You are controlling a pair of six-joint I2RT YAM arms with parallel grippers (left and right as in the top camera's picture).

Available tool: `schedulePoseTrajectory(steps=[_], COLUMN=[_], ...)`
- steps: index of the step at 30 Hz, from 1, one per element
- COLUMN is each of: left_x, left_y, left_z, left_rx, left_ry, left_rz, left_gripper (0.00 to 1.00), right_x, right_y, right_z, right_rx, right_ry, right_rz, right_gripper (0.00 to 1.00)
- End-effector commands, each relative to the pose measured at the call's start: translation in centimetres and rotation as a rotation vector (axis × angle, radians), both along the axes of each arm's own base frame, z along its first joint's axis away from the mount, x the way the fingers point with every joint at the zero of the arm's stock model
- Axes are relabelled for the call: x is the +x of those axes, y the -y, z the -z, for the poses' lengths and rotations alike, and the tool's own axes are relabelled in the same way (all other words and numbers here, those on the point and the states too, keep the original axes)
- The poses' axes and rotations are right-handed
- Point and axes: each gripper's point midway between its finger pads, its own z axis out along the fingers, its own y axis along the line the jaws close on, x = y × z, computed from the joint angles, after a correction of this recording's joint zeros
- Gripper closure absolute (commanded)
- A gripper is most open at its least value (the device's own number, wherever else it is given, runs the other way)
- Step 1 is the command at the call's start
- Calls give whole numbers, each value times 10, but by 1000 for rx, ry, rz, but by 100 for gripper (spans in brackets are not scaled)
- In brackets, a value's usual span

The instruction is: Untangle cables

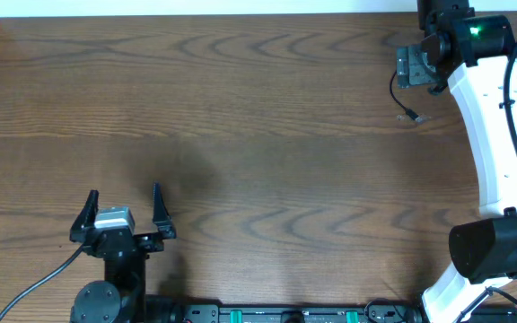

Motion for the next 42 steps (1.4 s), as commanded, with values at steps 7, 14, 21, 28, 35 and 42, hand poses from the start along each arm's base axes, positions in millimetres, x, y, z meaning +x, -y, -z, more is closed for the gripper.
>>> schedulePoseTrajectory(steps=[7, 14, 21, 28, 35, 42], left_x=[14, 20, 22, 23, 23, 21], left_y=[0, 0, 0, 0, -1, 0], left_z=[56, 100, 138, 146, 146, 149], left_rx=[-29, -21, -15, -10, -9, -8], left_ry=[-116, -216, -300, -314, -315, -328], left_rz=[-10, -13, -14, -13, -20, -17], left_gripper=[2, 2, 2, 2, 2, 2], right_x=[-1, -1, -1, -1, -1, -1], right_y=[0, 0, 0, 0, 0, 0], right_z=[-6, -6, -6, -6, -6, -6], right_rx=[1, 1, 1, 1, 1, 1], right_ry=[21, 21, 21, 21, 21, 21], right_rz=[13, 13, 13, 14, 14, 13], right_gripper=[1, 1, 1, 1, 1, 1])
